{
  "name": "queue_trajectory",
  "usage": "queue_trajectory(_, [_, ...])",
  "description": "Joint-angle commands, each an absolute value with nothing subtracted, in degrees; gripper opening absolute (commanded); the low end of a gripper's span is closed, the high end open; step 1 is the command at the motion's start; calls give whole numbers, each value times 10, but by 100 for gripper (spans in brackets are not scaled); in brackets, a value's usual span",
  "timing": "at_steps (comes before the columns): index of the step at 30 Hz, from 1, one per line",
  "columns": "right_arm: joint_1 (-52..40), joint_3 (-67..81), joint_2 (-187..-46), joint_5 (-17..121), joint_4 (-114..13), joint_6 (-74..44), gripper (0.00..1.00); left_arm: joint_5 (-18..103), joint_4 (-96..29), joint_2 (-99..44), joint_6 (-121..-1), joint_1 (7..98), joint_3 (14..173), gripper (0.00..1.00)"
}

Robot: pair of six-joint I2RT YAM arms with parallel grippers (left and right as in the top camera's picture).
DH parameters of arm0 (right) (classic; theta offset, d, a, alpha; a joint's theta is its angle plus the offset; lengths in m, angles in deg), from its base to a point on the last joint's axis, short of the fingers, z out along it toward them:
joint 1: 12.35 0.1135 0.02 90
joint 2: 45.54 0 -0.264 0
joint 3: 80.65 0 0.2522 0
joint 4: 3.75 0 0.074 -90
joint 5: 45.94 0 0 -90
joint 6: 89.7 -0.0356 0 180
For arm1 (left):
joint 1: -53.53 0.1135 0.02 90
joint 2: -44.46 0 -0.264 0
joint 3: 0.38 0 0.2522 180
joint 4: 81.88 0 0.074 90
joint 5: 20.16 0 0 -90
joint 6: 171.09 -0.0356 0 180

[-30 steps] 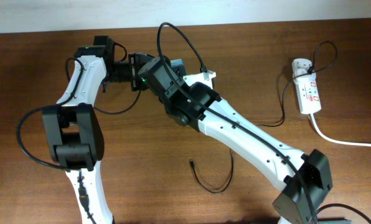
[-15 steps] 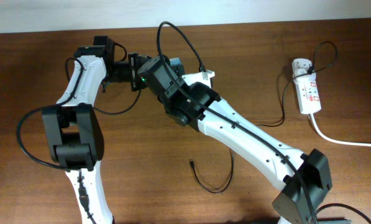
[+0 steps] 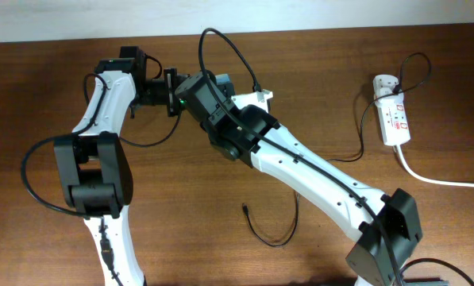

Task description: Plug charger to phone and switch on socket

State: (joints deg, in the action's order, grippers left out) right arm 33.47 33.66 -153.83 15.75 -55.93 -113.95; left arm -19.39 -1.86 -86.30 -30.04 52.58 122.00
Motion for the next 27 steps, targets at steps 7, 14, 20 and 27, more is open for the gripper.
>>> queue_trajectory(7, [334, 354, -1542, 161, -550, -1141, 16, -202, -17, -864, -301, 528, 1230, 9])
queue_trajectory(14, [333, 354, -1539, 135, -550, -1069, 79, -202, -18, -864, -301, 528, 1230, 0])
queue_trajectory(20, [332, 354, -1479, 60, -565, -899, 98, -101, -19, -864, -302, 530, 1230, 0])
queue_trajectory(27, [218, 354, -1321, 65, -816, -620, 99, -55, -47, -864, -546, 535, 1230, 0])
